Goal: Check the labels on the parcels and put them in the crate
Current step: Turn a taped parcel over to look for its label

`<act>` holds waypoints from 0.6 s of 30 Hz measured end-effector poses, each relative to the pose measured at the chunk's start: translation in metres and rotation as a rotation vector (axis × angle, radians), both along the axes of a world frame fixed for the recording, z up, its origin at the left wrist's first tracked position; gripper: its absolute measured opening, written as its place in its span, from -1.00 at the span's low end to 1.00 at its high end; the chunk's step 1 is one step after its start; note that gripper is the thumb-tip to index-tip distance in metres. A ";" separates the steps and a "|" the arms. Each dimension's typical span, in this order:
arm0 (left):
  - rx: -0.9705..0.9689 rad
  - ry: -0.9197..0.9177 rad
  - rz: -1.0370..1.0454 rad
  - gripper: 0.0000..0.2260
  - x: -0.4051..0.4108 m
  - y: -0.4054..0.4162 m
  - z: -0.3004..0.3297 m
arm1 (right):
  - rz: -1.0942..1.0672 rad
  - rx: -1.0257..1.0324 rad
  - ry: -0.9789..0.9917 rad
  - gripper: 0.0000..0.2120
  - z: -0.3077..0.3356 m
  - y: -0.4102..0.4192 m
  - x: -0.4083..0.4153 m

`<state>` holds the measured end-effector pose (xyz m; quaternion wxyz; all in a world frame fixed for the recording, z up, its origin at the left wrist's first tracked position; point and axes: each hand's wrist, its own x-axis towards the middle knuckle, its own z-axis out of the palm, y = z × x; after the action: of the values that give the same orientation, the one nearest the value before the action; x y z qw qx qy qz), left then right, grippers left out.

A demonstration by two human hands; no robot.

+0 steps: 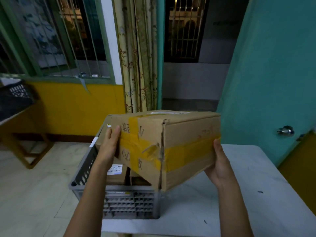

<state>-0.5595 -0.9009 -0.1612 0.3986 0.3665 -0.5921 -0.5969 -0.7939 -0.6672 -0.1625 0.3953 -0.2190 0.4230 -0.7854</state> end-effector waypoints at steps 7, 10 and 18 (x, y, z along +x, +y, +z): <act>-0.125 0.044 0.296 -0.41 0.021 0.019 -0.003 | -0.262 0.297 0.355 -0.65 0.000 -0.027 -0.001; -0.184 0.069 0.362 -0.51 0.028 0.027 -0.012 | -0.198 0.347 0.380 -0.76 0.007 -0.045 0.018; 0.112 0.125 0.257 -0.49 0.074 0.001 -0.018 | 0.110 0.287 0.266 -0.57 0.011 -0.078 0.053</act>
<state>-0.4855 -0.9004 -0.1791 0.4869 0.4228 -0.4802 -0.5947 -0.7407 -0.7457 -0.1515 0.4055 -0.2849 0.5664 -0.6585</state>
